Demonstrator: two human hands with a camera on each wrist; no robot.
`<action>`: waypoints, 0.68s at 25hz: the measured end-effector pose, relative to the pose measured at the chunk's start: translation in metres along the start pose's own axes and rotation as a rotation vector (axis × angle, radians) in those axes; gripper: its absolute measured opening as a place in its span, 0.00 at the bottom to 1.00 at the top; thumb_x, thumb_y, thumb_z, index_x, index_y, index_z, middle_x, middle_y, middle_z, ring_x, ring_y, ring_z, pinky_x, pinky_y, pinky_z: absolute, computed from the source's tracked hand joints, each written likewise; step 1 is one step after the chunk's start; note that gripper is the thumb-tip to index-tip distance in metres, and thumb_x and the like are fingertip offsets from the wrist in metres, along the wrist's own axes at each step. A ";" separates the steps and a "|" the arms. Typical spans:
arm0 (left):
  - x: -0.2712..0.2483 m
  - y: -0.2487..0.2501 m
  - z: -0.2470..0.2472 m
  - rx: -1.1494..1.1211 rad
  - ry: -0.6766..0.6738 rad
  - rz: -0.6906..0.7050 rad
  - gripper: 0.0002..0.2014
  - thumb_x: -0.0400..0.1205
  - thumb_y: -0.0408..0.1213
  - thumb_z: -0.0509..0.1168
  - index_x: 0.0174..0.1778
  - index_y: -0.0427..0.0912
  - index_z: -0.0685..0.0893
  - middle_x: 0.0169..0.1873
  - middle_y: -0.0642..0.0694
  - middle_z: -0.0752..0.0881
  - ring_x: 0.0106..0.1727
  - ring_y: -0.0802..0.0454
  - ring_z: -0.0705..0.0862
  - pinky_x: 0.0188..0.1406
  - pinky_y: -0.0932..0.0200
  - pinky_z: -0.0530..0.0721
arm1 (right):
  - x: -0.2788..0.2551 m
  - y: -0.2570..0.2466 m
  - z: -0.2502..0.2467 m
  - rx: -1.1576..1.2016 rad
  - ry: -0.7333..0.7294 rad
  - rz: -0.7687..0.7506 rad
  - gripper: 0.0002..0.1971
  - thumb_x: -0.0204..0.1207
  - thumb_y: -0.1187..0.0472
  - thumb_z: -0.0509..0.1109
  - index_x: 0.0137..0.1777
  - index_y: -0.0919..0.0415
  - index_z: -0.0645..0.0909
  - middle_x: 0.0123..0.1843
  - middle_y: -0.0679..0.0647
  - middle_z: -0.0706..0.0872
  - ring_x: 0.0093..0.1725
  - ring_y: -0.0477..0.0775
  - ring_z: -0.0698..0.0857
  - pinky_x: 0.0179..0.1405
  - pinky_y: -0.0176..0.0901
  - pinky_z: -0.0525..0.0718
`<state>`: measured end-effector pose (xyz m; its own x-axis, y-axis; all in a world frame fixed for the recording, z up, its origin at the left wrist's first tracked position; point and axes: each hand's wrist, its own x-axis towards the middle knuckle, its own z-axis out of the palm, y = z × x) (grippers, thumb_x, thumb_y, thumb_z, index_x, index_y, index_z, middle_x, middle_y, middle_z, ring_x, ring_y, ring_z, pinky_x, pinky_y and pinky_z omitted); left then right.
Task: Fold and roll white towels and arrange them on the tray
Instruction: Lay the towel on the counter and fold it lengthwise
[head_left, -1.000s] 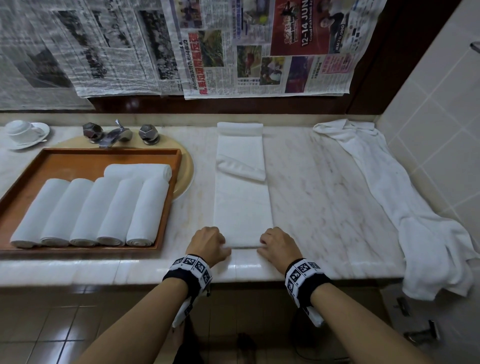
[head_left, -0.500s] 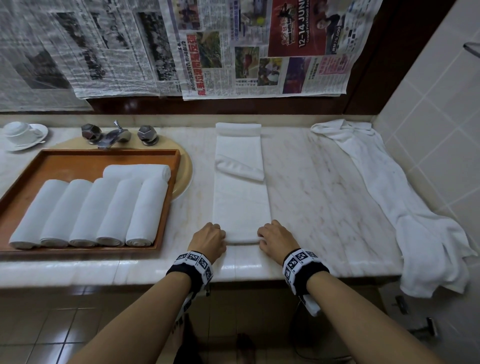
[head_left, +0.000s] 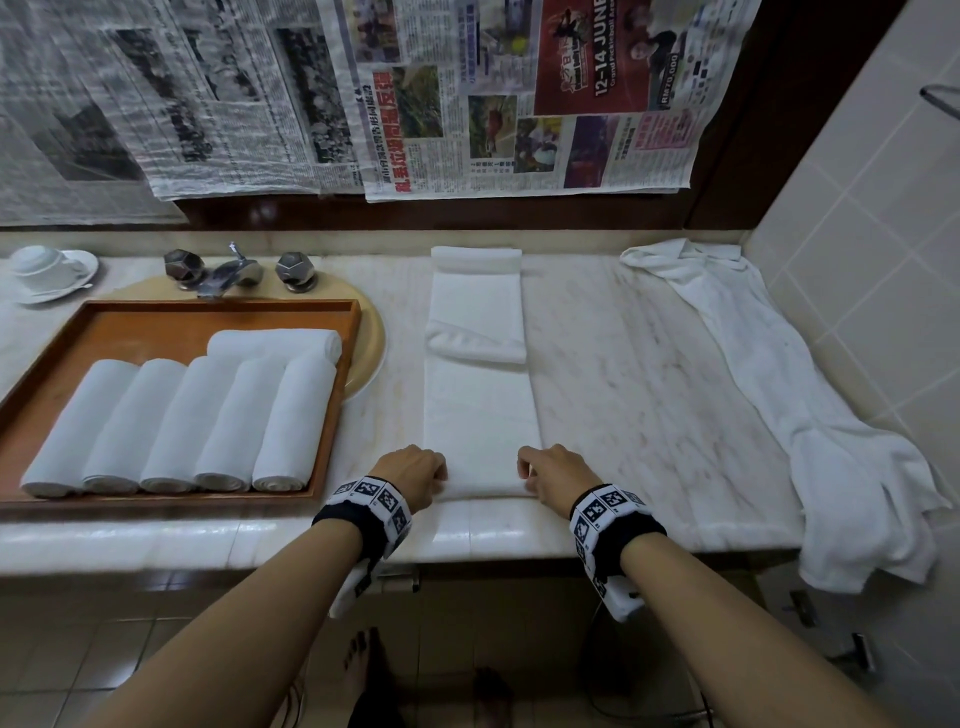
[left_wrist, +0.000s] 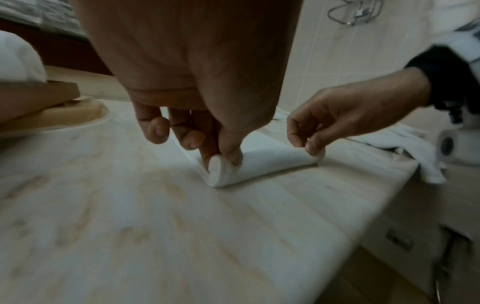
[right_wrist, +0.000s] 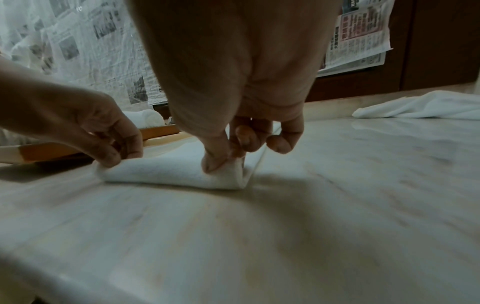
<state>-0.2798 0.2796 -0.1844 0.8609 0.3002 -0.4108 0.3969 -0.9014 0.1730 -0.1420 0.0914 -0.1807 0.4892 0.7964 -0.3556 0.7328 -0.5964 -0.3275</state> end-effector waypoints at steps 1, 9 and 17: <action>0.000 0.000 -0.002 -0.048 0.009 -0.043 0.08 0.83 0.40 0.66 0.56 0.49 0.85 0.54 0.48 0.86 0.55 0.48 0.84 0.52 0.56 0.81 | 0.002 -0.001 0.000 0.009 0.004 0.017 0.05 0.81 0.66 0.63 0.54 0.59 0.77 0.47 0.55 0.79 0.47 0.59 0.81 0.52 0.48 0.79; 0.005 0.024 -0.002 -0.117 0.117 -0.185 0.10 0.79 0.27 0.65 0.47 0.42 0.90 0.50 0.42 0.86 0.50 0.41 0.86 0.53 0.53 0.85 | 0.011 -0.006 0.021 -0.032 0.269 -0.041 0.07 0.71 0.75 0.71 0.41 0.64 0.84 0.43 0.57 0.83 0.46 0.59 0.81 0.36 0.46 0.76; -0.005 0.021 0.031 -0.016 0.220 -0.034 0.14 0.80 0.47 0.66 0.54 0.41 0.87 0.52 0.45 0.83 0.54 0.47 0.80 0.53 0.55 0.81 | 0.002 -0.005 0.036 0.033 0.286 -0.173 0.08 0.67 0.62 0.78 0.41 0.65 0.85 0.43 0.57 0.84 0.46 0.56 0.83 0.38 0.48 0.86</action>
<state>-0.2853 0.2497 -0.2063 0.8948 0.3930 -0.2120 0.4307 -0.8849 0.1772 -0.1620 0.0925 -0.2110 0.4748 0.8794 -0.0337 0.8032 -0.4487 -0.3919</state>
